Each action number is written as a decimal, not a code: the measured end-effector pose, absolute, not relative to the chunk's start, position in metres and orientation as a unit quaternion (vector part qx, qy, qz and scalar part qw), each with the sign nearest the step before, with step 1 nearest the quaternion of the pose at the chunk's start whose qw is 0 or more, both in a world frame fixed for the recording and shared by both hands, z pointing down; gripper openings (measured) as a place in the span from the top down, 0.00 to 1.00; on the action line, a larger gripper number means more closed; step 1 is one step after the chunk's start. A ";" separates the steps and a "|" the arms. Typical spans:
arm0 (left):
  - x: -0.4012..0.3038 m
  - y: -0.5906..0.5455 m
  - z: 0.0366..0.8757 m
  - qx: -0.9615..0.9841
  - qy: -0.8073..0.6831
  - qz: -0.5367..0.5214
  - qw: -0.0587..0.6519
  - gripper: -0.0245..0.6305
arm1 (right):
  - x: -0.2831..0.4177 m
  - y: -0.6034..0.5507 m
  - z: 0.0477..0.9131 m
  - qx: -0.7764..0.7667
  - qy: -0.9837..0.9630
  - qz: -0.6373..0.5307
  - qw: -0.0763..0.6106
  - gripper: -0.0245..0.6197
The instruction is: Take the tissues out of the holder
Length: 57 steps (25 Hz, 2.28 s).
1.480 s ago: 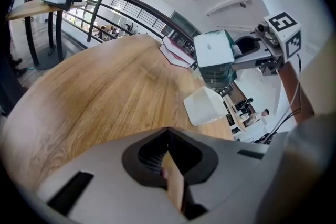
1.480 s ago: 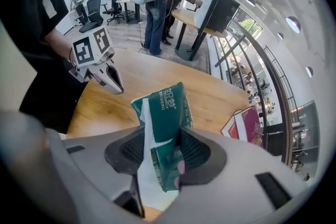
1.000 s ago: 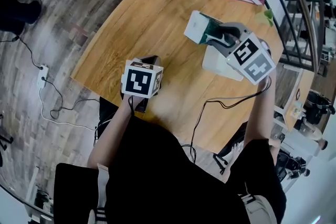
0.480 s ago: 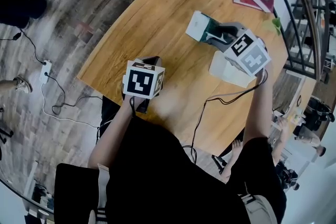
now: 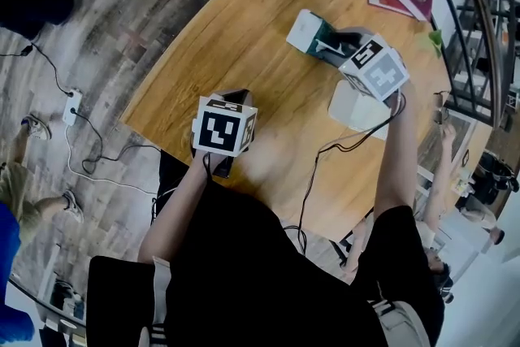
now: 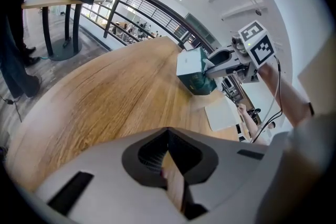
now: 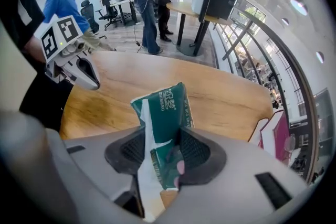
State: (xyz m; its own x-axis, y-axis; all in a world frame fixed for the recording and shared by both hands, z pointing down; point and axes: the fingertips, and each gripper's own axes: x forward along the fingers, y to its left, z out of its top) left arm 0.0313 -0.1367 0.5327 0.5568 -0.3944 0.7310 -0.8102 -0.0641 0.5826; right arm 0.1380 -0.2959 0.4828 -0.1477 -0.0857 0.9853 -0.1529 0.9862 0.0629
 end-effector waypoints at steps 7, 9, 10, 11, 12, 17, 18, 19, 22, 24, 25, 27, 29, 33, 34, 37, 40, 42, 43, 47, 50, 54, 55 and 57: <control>0.028 -0.134 0.537 0.699 -0.427 0.197 0.539 0.95 | 0.129 -0.312 0.498 0.088 -0.764 0.043 0.638 0.69; 0.026 -0.135 0.539 0.698 -0.427 0.198 0.540 0.95 | 0.125 -0.316 0.502 0.088 -0.763 0.044 0.639 0.69; 0.026 -0.135 0.540 0.698 -0.426 0.198 0.541 0.95 | 0.124 -0.318 0.504 0.088 -0.763 0.043 0.639 0.69; 0.026 -0.135 0.540 0.697 -0.426 0.198 0.542 0.95 | 0.123 -0.320 0.506 0.088 -0.762 0.043 0.640 0.69; 0.026 -0.135 0.540 0.696 -0.427 0.198 0.542 0.95 | 0.122 -0.321 0.508 0.087 -0.762 0.043 0.640 0.69; 0.024 -0.134 0.543 0.693 -0.429 0.196 0.545 0.95 | 0.119 -0.324 0.516 0.088 -0.764 0.042 0.638 0.70; 0.023 -0.134 0.543 0.693 -0.429 0.196 0.546 0.95 | 0.118 -0.325 0.516 0.089 -0.764 0.042 0.638 0.70; 0.022 -0.134 0.544 0.692 -0.429 0.196 0.546 0.95 | 0.118 -0.326 0.517 0.089 -0.764 0.042 0.638 0.70; 0.022 -0.133 0.545 0.691 -0.430 0.196 0.547 0.95 | 0.117 -0.328 0.517 0.091 -0.766 0.043 0.634 0.70; 0.023 -0.133 0.545 0.691 -0.430 0.196 0.548 0.95 | 0.117 -0.330 0.518 0.093 -0.768 0.042 0.632 0.70; 0.024 -0.133 0.545 0.691 -0.430 0.196 0.548 0.95 | 0.117 -0.331 0.518 0.094 -0.769 0.041 0.631 0.70; 0.024 -0.133 0.546 0.690 -0.430 0.197 0.548 0.95 | 0.117 -0.332 0.519 0.096 -0.770 0.036 0.630 0.70; 0.025 -0.132 0.547 0.690 -0.429 0.197 0.548 0.95 | 0.117 -0.333 0.520 0.099 -0.771 0.031 0.628 0.69; 0.027 -0.130 0.546 0.691 -0.429 0.197 0.548 0.95 | 0.114 -0.331 0.521 0.104 -0.776 0.019 0.622 0.69; 0.028 -0.130 0.546 0.692 -0.428 0.196 0.548 0.95 | 0.114 -0.331 0.521 0.107 -0.777 0.013 0.620 0.69; 0.031 -0.129 0.544 0.694 -0.427 0.195 0.546 0.95 | 0.114 -0.331 0.519 0.127 -0.783 -0.014 0.609 0.67; 0.031 -0.127 0.542 0.697 -0.426 0.193 0.544 0.95 | 0.113 -0.331 0.517 0.152 -0.788 -0.058 0.594 0.67; 0.031 -0.126 0.541 0.697 -0.426 0.194 0.543 0.95 | 0.112 -0.331 0.516 0.166 -0.790 -0.079 0.585 0.67; 0.031 -0.125 0.540 0.697 -0.427 0.194 0.543 0.95 | 0.111 -0.331 0.516 0.173 -0.791 -0.086 0.580 0.67; 0.033 -0.122 0.537 0.700 -0.427 0.197 0.538 0.95 | 0.112 -0.331 0.510 0.205 -0.790 -0.125 0.564 0.67; 0.033 -0.120 0.534 0.702 -0.427 0.198 0.534 0.95 | 0.114 -0.330 0.504 0.232 -0.786 -0.142 0.555 0.67; 0.029 -0.117 0.530 0.704 -0.430 0.198 0.529 0.95 | 0.112 -0.319 0.490 0.261 -0.788 -0.157 0.536 0.67; 0.028 -0.117 0.529 0.704 -0.431 0.199 0.528 0.95 | 0.111 -0.314 0.484 0.270 -0.791 -0.156 0.527 0.67; 0.026 -0.116 0.525 0.705 -0.432 0.199 0.526 0.95 | 0.108 -0.302 0.469 0.293 -0.803 -0.142 0.499 0.67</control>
State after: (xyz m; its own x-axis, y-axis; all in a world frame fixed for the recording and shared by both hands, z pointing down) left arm 0.0262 -0.1162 0.5250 0.5473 -0.3996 0.7353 -0.8187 -0.0737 0.5694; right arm 0.1080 -0.3020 0.4688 -0.3310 -0.6121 0.7182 -0.3283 0.7882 0.5205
